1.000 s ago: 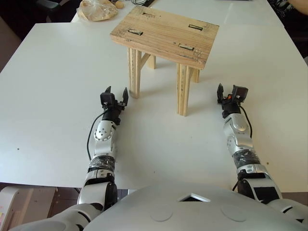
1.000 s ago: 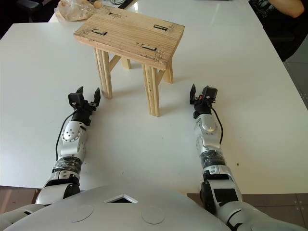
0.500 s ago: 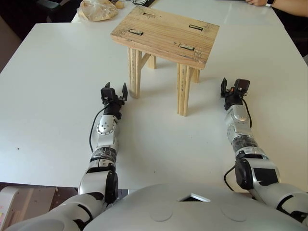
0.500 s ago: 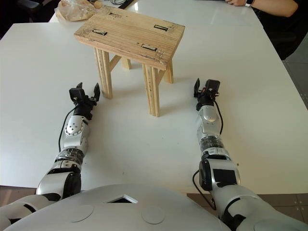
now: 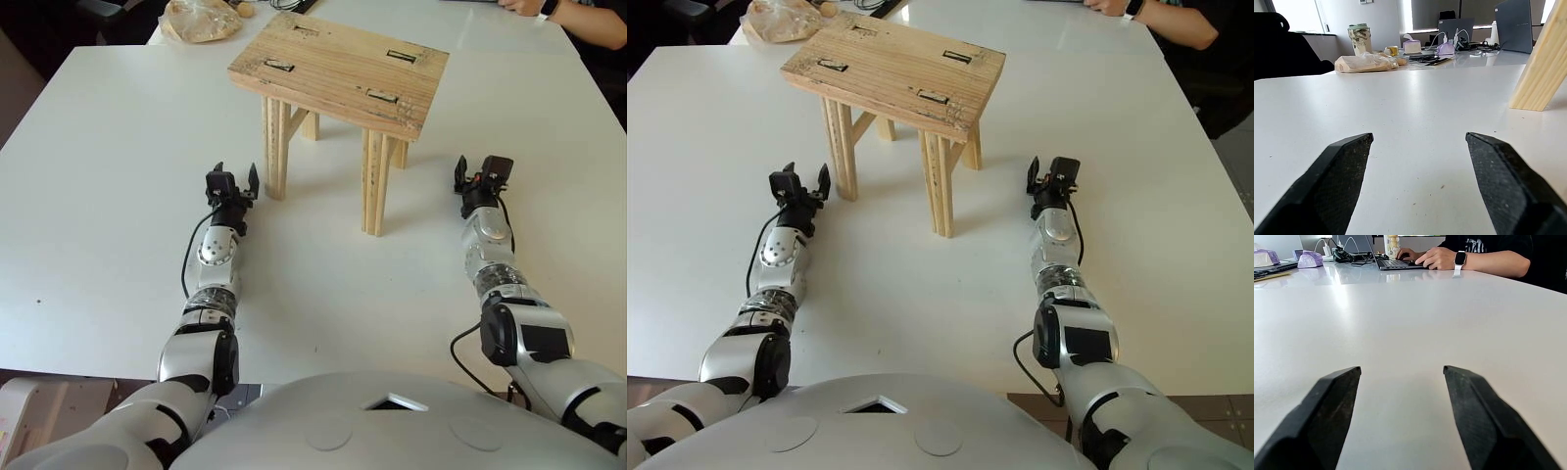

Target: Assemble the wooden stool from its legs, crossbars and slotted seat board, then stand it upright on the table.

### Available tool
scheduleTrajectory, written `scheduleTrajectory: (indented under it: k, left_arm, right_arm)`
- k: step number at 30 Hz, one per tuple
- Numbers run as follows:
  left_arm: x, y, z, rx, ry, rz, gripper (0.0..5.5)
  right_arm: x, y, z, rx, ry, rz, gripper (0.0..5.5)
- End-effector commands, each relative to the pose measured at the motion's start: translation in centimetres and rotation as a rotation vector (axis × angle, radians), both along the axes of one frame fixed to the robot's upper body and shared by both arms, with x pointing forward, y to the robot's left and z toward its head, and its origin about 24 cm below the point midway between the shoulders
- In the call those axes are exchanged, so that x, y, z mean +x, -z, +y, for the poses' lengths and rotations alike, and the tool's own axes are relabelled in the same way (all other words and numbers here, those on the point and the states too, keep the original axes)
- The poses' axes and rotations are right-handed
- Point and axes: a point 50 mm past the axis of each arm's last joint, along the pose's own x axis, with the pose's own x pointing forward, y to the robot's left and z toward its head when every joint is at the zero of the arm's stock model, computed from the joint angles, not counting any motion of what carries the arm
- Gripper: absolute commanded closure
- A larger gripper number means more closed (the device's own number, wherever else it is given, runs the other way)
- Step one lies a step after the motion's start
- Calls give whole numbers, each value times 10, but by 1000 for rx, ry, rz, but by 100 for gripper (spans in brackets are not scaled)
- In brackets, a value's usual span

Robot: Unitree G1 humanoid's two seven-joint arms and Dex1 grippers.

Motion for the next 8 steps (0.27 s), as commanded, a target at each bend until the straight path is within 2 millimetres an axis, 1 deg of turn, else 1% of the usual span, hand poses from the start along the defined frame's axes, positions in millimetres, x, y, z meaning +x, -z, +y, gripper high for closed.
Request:
scheduleTrajectory:
  k: [1,5,6,8]
  left_arm:
    - [2,2,-1,-51,-27,12,196]
    - [8,-1,-11,-85,-33,3,196]
    - [10,-3,-11,-99,-41,-1,196]
    - [16,-8,-5,-144,-76,-9,196]
  right_arm:
    - [-13,23,3,34,18,113,238]
    - [-13,23,3,38,29,117,238]
    - [-13,23,3,37,30,118,238]
    - [-11,21,2,35,30,113,238]
